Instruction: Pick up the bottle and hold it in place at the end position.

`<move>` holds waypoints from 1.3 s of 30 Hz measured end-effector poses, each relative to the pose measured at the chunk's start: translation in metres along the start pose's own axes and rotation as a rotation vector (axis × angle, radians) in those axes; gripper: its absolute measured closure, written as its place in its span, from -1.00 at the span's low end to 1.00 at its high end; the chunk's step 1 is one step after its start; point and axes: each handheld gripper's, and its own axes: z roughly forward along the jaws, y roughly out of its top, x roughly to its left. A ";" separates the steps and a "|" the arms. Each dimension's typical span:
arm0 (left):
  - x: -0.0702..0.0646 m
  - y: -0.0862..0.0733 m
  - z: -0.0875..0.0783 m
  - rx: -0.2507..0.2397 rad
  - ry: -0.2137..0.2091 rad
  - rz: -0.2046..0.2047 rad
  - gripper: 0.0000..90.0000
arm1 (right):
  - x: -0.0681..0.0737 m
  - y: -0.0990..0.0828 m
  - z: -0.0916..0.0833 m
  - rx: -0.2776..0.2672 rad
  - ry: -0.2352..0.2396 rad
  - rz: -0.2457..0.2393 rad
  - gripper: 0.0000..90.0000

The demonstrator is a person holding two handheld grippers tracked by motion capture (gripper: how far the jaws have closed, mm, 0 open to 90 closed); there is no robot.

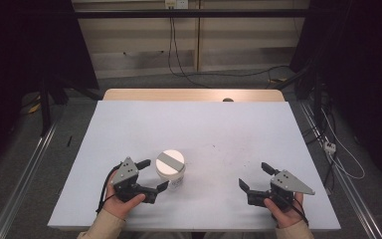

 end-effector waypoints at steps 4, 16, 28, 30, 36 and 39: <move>-0.003 0.000 0.006 0.018 -0.008 0.000 -0.93 | 0.000 0.000 0.000 0.001 -0.001 -0.001 -0.89; -0.009 0.001 0.022 0.055 0.019 -0.007 -0.93 | 0.000 0.000 0.000 0.000 -0.004 0.001 -0.89; -0.015 0.004 0.033 0.063 0.075 -0.014 -0.92 | 0.000 0.000 0.000 0.002 -0.002 -0.001 -0.89; -0.016 0.004 0.034 0.059 0.084 -0.022 -0.91 | -0.001 0.000 0.000 0.003 0.003 -0.001 -0.89; -0.020 0.004 0.040 0.062 0.107 -0.014 -0.90 | 0.000 0.000 0.000 0.001 0.003 -0.002 -0.89; -0.023 0.004 0.043 0.062 0.120 -0.014 -0.89 | -0.001 0.000 0.000 0.002 0.003 -0.002 -0.89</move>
